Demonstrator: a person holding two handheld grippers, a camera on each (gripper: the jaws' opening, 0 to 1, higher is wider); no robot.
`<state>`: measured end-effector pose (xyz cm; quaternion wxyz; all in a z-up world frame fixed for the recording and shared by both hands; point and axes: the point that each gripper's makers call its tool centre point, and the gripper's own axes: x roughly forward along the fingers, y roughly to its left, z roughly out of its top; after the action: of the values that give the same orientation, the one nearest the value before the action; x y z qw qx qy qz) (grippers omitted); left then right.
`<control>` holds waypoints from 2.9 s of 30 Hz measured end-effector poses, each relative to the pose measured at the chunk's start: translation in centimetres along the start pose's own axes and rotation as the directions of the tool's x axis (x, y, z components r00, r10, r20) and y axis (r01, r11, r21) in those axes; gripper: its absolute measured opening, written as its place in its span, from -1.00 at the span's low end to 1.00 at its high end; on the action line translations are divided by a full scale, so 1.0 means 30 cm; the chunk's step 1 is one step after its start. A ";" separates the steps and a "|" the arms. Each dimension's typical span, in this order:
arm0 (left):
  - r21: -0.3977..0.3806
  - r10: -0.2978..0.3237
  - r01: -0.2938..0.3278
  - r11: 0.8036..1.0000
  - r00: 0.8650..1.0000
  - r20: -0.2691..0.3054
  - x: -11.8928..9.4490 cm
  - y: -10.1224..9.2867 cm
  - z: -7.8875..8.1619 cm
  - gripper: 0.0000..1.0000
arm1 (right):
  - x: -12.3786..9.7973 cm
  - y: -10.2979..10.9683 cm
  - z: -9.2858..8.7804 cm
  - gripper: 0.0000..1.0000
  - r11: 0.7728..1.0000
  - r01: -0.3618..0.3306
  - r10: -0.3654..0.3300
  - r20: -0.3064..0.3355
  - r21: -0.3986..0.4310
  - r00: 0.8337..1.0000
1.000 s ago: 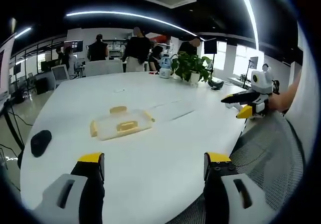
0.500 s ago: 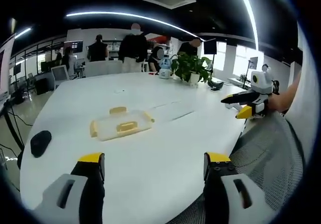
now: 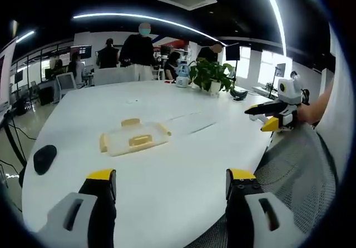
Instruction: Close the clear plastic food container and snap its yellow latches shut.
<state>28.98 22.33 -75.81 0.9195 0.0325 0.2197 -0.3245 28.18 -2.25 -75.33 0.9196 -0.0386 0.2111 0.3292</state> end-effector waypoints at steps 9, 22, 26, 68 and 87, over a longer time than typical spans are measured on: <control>-0.002 -0.001 0.001 1.000 1.000 0.007 -0.001 0.001 0.003 0.65 | 0.000 0.001 -0.001 0.49 1.000 0.000 0.000 -0.004 -0.006 1.000; -0.003 -0.001 0.001 1.000 1.000 0.004 -0.002 -0.003 0.000 0.65 | -0.001 0.004 0.005 0.49 1.000 -0.002 0.002 0.004 -0.006 1.000; 0.003 -0.008 0.008 1.000 1.000 0.000 0.001 -0.007 -0.001 0.65 | -0.002 -0.001 0.007 0.49 1.000 0.002 -0.002 0.008 -0.003 1.000; -0.017 -0.013 0.013 1.000 1.000 0.017 -0.001 0.004 0.017 0.66 | 0.003 0.018 0.014 0.51 1.000 -0.025 0.025 -0.003 -0.016 1.000; -0.001 -0.014 0.014 1.000 1.000 0.009 0.037 0.060 0.041 0.64 | 0.054 0.013 0.025 0.56 0.995 -0.080 0.078 -0.034 -0.052 0.996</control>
<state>31.32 22.86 -75.32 0.9181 0.0288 0.2160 -0.3310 29.35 -0.83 -75.28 0.9009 -0.0601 0.2183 0.3702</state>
